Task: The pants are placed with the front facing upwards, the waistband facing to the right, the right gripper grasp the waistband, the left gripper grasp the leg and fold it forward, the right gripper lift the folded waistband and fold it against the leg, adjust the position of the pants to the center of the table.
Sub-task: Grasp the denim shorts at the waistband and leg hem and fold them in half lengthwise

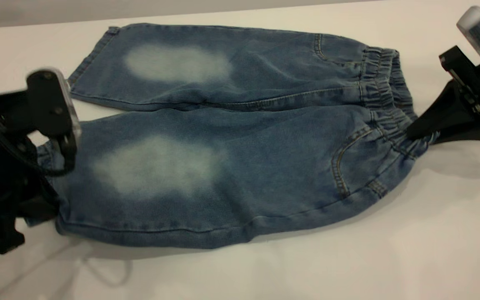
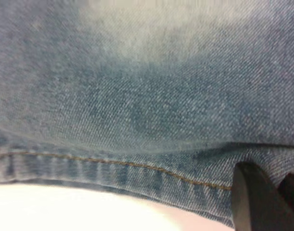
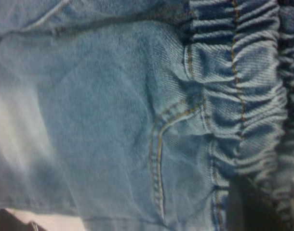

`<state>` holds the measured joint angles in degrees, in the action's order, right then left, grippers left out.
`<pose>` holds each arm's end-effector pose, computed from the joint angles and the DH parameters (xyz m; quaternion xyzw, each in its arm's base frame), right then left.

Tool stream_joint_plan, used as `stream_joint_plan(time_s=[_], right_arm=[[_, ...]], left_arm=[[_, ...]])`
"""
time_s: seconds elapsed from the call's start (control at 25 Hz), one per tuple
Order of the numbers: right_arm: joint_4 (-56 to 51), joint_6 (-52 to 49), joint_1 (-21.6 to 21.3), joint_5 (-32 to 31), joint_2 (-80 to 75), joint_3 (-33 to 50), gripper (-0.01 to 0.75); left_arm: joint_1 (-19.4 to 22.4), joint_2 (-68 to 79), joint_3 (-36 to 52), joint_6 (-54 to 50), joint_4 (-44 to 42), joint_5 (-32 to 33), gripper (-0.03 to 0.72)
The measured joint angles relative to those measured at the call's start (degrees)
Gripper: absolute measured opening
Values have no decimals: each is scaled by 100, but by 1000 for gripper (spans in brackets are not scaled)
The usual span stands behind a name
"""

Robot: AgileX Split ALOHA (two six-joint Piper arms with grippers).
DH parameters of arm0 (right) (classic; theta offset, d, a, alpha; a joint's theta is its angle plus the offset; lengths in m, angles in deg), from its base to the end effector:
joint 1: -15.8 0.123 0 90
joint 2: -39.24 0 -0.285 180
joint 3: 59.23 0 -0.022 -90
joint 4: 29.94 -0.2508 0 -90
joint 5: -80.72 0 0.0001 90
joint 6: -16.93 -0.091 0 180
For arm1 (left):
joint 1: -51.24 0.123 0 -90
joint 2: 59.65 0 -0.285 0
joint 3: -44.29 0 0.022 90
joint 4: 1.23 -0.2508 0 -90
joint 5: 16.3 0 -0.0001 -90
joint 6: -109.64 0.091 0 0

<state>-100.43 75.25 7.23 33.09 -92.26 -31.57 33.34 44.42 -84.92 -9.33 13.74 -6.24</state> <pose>0.3055 0.0181 0.0446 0.0986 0.9215 0.3752 0.0211 0.2079 -0.0715 0.0941 0.5289 0.8377 0.0112 0.1355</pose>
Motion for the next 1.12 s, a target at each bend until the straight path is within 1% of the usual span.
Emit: stream_joint_plan(time_s=[0.16,0.4,0.72,0.84,0.96,1.12], right_arm=[[7,87,0,73,239,292,46],[-43,126,0,470,944,965,46],[-384,410,0,456,1642,1855,46],[-405,403,0,479,1890,2135,46],[-563,398,0,575,2015,2141,46],[-876,459,0,575,2015,2116,46]], left_arm=[[0,-480,0,0,-3,353,53],[0,-1086,0,0,-17,873,53],[0,-1729,0,-138,-48,1779,53],[0,-2137,0,-206,-341,2027,53],[5,-2505,4,-417,-878,1862,53],[5,-2554,4,-1105,-1668,1124,53]])
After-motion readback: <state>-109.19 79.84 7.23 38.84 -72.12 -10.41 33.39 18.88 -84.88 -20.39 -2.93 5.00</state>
